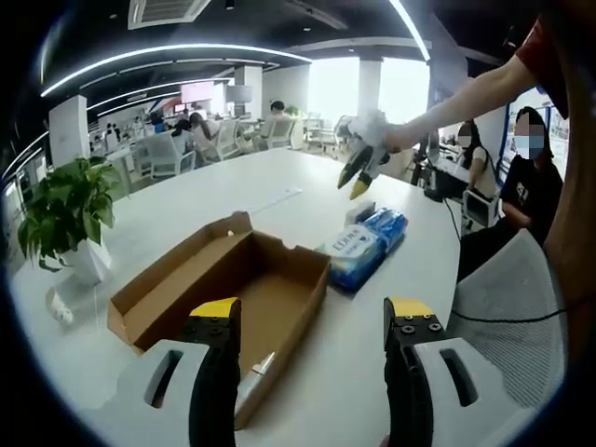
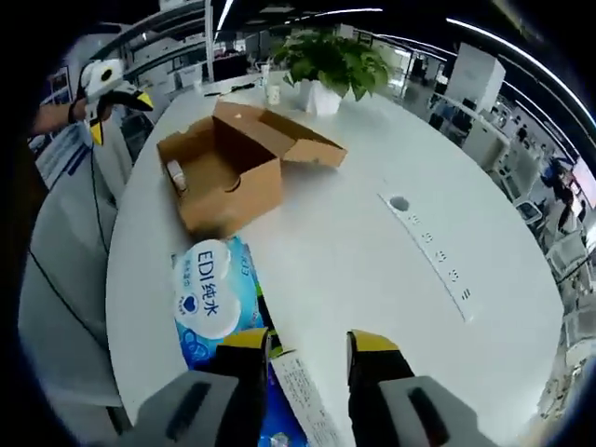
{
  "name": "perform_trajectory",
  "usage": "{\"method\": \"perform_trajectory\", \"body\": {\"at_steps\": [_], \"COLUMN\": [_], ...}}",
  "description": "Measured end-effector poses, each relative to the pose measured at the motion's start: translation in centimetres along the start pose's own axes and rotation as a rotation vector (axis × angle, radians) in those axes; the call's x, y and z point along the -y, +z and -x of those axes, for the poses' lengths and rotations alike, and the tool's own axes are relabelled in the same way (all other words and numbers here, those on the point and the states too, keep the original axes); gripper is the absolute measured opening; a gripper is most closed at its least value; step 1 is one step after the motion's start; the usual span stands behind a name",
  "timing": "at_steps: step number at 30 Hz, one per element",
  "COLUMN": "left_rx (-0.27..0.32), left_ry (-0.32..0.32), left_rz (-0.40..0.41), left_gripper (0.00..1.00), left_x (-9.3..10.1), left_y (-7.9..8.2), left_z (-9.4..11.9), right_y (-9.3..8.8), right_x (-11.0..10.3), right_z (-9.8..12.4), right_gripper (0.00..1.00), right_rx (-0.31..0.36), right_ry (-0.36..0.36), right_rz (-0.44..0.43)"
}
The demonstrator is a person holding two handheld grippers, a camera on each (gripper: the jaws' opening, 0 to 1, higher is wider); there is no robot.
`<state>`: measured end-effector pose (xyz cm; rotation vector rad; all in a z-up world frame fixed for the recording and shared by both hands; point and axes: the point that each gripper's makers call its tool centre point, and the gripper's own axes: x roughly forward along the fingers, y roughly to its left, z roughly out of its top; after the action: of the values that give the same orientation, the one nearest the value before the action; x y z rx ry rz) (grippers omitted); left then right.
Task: Operate the shoe box by opening the lid, removing the specified soft item, and placing it in the target area until the item is outside and the box remains undamaged.
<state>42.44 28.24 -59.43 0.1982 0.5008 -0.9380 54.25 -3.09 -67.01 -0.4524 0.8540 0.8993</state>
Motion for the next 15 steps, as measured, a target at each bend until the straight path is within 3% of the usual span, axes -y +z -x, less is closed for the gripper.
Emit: {"method": "perform_trajectory", "body": {"at_steps": [2, 15], "left_rx": [0.003, 0.026], "left_ry": [0.004, 0.034], "left_rz": [0.001, 0.038], "left_gripper": [0.63, 0.63], "left_x": [-0.1, -1.3], "left_y": [0.0, -0.4], "left_z": [0.2, 1.3], "right_y": [1.6, 7.8], "right_x": [-0.4, -4.6], "right_z": [0.0, -0.5], "right_gripper": [0.31, 0.38], "right_rx": [0.069, 0.278], "right_ry": [0.003, 0.056], "right_rz": [-0.048, -0.125]}}
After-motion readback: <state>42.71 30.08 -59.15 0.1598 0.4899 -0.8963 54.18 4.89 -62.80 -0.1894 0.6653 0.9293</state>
